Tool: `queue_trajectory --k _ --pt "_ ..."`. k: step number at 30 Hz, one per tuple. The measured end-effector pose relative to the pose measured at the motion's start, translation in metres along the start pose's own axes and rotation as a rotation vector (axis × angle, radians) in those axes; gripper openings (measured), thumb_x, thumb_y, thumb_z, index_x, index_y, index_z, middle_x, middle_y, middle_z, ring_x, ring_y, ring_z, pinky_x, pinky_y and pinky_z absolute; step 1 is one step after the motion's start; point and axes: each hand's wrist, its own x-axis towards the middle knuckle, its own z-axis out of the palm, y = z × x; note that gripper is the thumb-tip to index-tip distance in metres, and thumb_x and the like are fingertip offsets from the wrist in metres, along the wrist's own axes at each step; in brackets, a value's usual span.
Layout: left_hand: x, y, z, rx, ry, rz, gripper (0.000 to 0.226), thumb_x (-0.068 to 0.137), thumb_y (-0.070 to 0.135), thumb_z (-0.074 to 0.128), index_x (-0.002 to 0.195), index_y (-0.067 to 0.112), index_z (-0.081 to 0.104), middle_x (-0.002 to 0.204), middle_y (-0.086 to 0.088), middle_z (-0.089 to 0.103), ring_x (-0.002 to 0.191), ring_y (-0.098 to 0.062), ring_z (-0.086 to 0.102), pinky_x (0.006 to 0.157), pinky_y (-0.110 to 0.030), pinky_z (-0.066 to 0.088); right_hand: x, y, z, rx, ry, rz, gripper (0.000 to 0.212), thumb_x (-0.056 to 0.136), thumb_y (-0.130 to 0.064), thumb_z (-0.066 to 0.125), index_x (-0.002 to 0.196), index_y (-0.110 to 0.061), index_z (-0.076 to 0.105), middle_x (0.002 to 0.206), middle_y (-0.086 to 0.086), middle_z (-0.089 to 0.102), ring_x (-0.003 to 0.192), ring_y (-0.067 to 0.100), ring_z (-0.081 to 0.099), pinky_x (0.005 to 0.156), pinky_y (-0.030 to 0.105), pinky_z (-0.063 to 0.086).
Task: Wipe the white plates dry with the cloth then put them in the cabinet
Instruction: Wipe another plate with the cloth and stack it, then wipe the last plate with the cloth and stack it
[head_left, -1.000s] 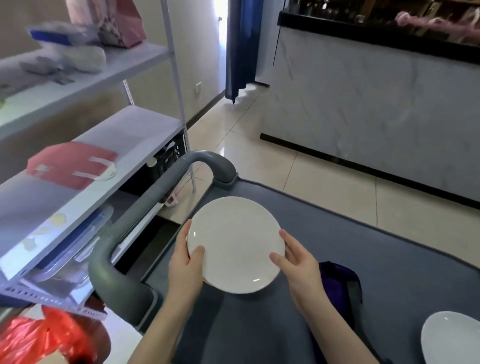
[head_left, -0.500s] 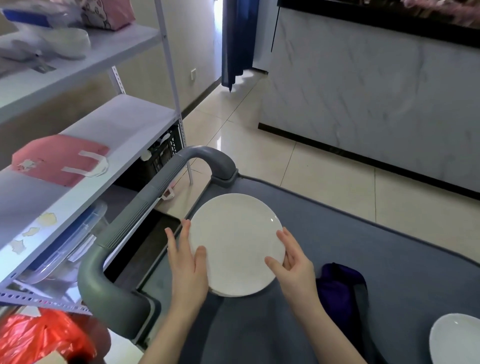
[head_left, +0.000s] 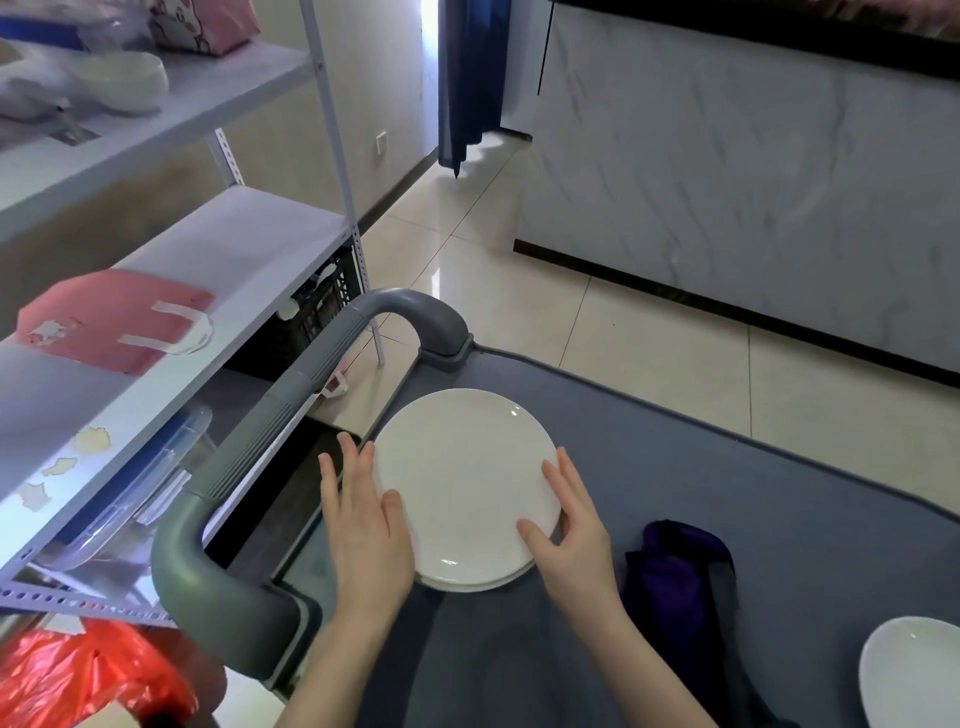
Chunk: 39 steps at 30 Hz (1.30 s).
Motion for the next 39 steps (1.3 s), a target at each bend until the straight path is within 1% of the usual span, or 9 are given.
queue_trajectory --k 6,11,16,22,28,31,35,37,39 --pt "0.0 0.002 -0.004 0.022 -0.054 -0.012 0.056 0.101 0.006 0.038 0.154 0.007 0.022 0.164 -0.001 0.016 0.151 -0.014 0.002 0.12 -0.027 0.004 0.002 0.004 -0.011 -0.036 -0.058 -0.009 0.065 0.086 -0.003 0.07 0.144 -0.019 0.047 0.153 -0.022 0.028 0.138 -0.006 0.029 0.101 -0.002 0.024" --pt "-0.008 0.016 -0.01 0.003 0.085 -0.026 0.049 0.1 0.014 0.049 0.147 0.009 0.039 0.157 -0.008 0.034 0.15 -0.021 0.014 0.12 -0.043 0.016 -0.002 0.003 -0.041 -0.038 -0.07 -0.056 0.054 0.089 -0.008 0.069 0.139 -0.021 0.053 0.147 -0.014 0.045 0.136 0.0 0.04 0.115 0.023 0.031" --pt "-0.044 0.059 0.007 -0.193 0.149 0.142 0.031 0.096 0.013 0.05 0.119 0.032 0.058 0.129 0.006 0.055 0.125 -0.012 0.047 0.101 -0.033 0.038 -0.018 0.015 -0.091 -0.013 0.041 -0.037 0.041 0.093 -0.011 0.065 0.122 -0.038 0.058 0.126 -0.024 0.058 0.12 -0.006 0.052 0.099 0.012 0.042" --pt "-0.093 0.113 0.071 -0.28 -0.116 0.315 0.034 0.093 0.0 0.056 0.103 0.032 0.062 0.103 0.016 0.066 0.095 -0.005 0.061 0.076 -0.008 0.044 -0.049 0.039 -0.169 -0.011 0.172 -0.023 0.038 0.091 -0.005 0.065 0.113 -0.036 0.064 0.117 -0.019 0.066 0.111 -0.007 0.059 0.095 0.012 0.046" --pt "-0.151 0.155 0.15 -0.29 -0.482 0.375 0.034 0.093 0.005 0.059 0.098 0.039 0.063 0.094 0.019 0.069 0.089 -0.003 0.066 0.075 -0.012 0.049 -0.096 0.082 -0.26 -0.113 0.319 0.048 0.037 0.092 -0.01 0.065 0.112 -0.04 0.061 0.112 -0.029 0.062 0.112 -0.01 0.056 0.095 0.009 0.042" --pt "-0.181 0.17 0.19 -0.261 -0.647 0.331 0.031 0.093 0.011 0.062 0.101 0.041 0.062 0.093 0.021 0.069 0.088 0.001 0.065 0.072 -0.008 0.046 -0.119 0.108 -0.301 -0.194 0.363 0.12 0.034 0.093 -0.013 0.064 0.122 -0.029 0.064 0.119 -0.022 0.061 0.117 -0.001 0.055 0.102 0.019 0.04" --pt "-0.214 0.181 0.235 -0.146 -0.795 0.254 0.031 0.092 0.015 0.064 0.116 0.034 0.06 0.104 0.016 0.065 0.092 0.002 0.061 0.083 -0.015 0.049 -0.142 0.142 -0.345 -0.376 0.381 0.174 0.04 0.091 -0.016 0.066 0.13 -0.021 0.06 0.132 -0.011 0.056 0.127 0.01 0.048 0.105 0.016 0.031" --pt "-0.227 0.185 0.252 -0.055 -0.849 0.229 0.037 0.091 0.019 0.065 0.127 0.027 0.056 0.112 0.016 0.058 0.101 -0.001 0.057 0.088 -0.018 0.044 -0.149 0.159 -0.362 -0.451 0.376 0.217 0.044 0.09 -0.018 0.066 0.133 -0.02 0.057 0.14 -0.006 0.051 0.133 0.014 0.042 0.111 0.023 0.03" --pt "-0.239 0.19 0.264 0.024 -0.896 0.227 0.035 0.089 0.021 0.064 0.121 0.031 0.054 0.109 0.015 0.056 0.105 -0.007 0.057 0.085 -0.019 0.041 -0.154 0.173 -0.374 -0.506 0.366 0.257 0.049 0.09 -0.02 0.066 0.138 -0.02 0.054 0.148 -0.005 0.044 0.138 0.016 0.035 0.113 0.026 0.027"
